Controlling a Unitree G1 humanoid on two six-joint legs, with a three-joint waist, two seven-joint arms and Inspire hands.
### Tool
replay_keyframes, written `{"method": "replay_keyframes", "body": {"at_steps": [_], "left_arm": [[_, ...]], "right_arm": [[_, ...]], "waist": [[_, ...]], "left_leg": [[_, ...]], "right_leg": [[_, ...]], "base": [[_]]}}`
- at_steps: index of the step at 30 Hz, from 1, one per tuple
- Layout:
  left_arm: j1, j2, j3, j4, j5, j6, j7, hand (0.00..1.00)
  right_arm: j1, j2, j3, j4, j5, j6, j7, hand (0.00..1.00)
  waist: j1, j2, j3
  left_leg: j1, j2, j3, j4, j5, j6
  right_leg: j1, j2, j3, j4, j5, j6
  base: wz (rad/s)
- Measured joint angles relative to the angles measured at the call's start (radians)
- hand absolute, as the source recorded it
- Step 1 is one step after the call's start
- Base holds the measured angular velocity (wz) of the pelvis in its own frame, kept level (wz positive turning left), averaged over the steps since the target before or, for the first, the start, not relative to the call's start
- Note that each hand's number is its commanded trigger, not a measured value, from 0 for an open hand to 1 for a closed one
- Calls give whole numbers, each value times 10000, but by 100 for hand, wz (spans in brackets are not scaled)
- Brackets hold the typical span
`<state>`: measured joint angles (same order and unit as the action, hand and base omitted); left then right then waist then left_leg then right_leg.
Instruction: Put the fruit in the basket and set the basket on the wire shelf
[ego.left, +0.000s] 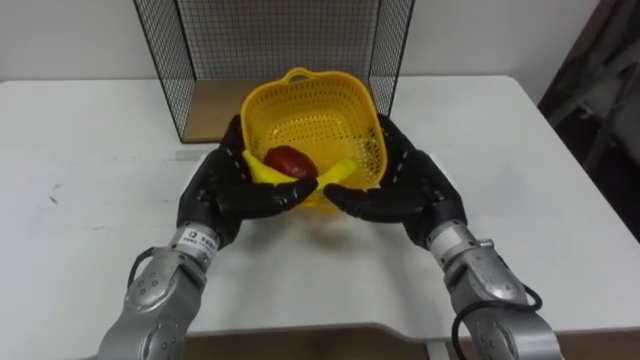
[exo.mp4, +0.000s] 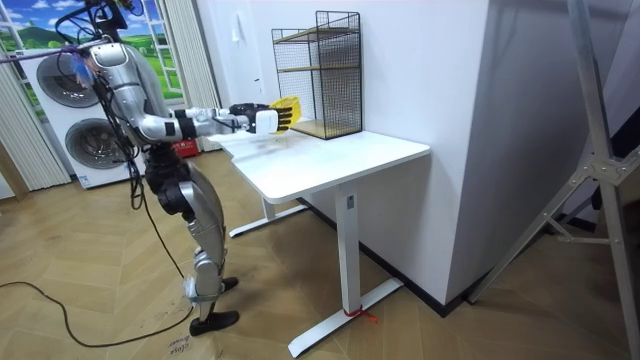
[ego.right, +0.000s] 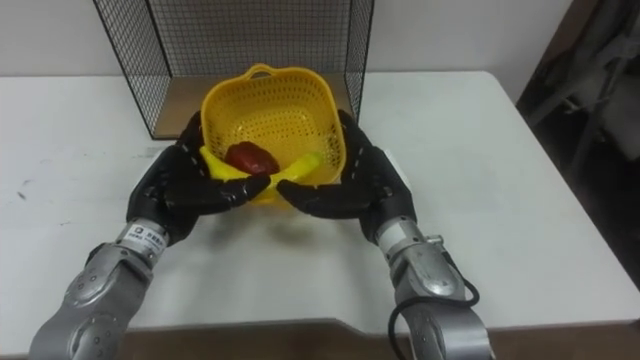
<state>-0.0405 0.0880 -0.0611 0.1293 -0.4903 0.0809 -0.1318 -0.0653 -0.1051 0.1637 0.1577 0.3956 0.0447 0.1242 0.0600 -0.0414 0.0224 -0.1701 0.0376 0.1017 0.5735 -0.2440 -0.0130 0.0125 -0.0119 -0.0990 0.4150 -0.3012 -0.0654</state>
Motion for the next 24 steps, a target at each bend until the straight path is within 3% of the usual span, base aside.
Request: {"method": "replay_keyframes", "body": {"at_steps": [1,2,4,5,6,7,9,10,12,15,17,20,22,23,24], "left_arm": [[-1,-5,-17,10,1,11,0,0],[-3,-9,-51,8,-6,11,-2,0],[0,21,-16,25,-9,9,-5,0],[0,38,78,31,-35,6,-6,0],[-2,49,115,28,-40,2,-5,0],[-15,84,135,27,-83,-11,-5,0],[-15,147,63,26,-210,-49,-5,0],[-14,153,31,26,-216,-49,-6,0],[-26,161,8,27,-295,-55,-6,0],[-27,122,20,27,-301,-89,-6,0],[-27,93,11,27,-301,-90,-5,0],[-62,134,-47,25,-295,-171,14,0],[-125,160,-84,26,-305,-171,35,0],[-152,170,-141,26,-429,-171,55,0],[-286,192,-184,27,-663,-173,79,0]], "right_arm": [[-20,-56,-12,23,1,2,4,0],[-53,-168,-53,50,-1,11,66,0],[-52,-211,-62,205,-6,41,251,0],[-44,-209,-58,244,-18,159,297,0],[-32,-140,-15,244,-37,215,309,0],[-37,-138,-4,240,-19,215,324,0],[-42,-229,-8,244,3,215,317,0],[-41,-236,-10,249,3,216,310,0],[-51,-229,-35,233,111,215,302,0],[-49,-231,-37,191,134,214,212,0],[-57,-257,21,190,135,213,114,0],[-147,-263,86,184,132,191,-21,0],[-187,-215,100,182,144,162,-82,0],[-201,-173,117,182,152,162,-140,0],[-302,-165,113,181,116,129,-146,0]], "waist": [[9,-15,3],[11,16,0],[157,-2,-5],[249,-30,-32],[249,-137,-133],[199,-197,-184],[106,-237,-182],[110,-244,-178],[-5,-356,-172],[-19,-336,-144],[13,-337,-133],[-12,-331,-112],[-26,-357,-79],[-12,-348,-66],[-46,-358,6]], "left_leg": [[-196,-43,1,-340,30,2],[-605,-131,-4,-1328,310,-107],[-823,-134,-51,-2527,1348,18],[-775,-127,-75,-2949,1816,41],[-711,-199,-78,-3039,2134,91],[-706,-255,-85,-3027,2241,143],[-699,-524,-274,-2668,2532,405],[-705,-548,-314,-2541,2564,478],[-710,-876,-238,-2250,2253,682],[-826,-1234,-127,-1866,1819,883],[-833,-1323,-37,-1454,1376,978],[-805,-1452,33,-953,737,1148],[-788,-1582,86,-697,436,1273],[-703,-1624,184,-593,251,1363],[-659,-1693,191,-546,141,1438]], "right_leg": [[-1,-30,5,-15,-1,-2],[-15,-31,19,8,-67,-8],[76,-45,121,44,-246,0],[222,-26,222,57,-346,128],[266,-59,299,79,-499,231],[285,-82,320,77,-549,265],[549,-198,307,22,-739,362],[608,-240,320,26,-814,402],[748,-509,393,14,-1044,617],[857,-913,337,18,-1272,828],[1013,-1070,237,200,-1358,974],[780,-1337,87,1536,-1417,1106],[287,-1595,65,2858,-1256,1332],[-72,-1700,171,3725,-937,1392],[-430,-1794,192,4576,-541,1382]], "base": [[-5],[-13],[-41],[-47],[-27],[-5],[0],[0],[7],[5],[8],[8],[14],[23],[27]]}}
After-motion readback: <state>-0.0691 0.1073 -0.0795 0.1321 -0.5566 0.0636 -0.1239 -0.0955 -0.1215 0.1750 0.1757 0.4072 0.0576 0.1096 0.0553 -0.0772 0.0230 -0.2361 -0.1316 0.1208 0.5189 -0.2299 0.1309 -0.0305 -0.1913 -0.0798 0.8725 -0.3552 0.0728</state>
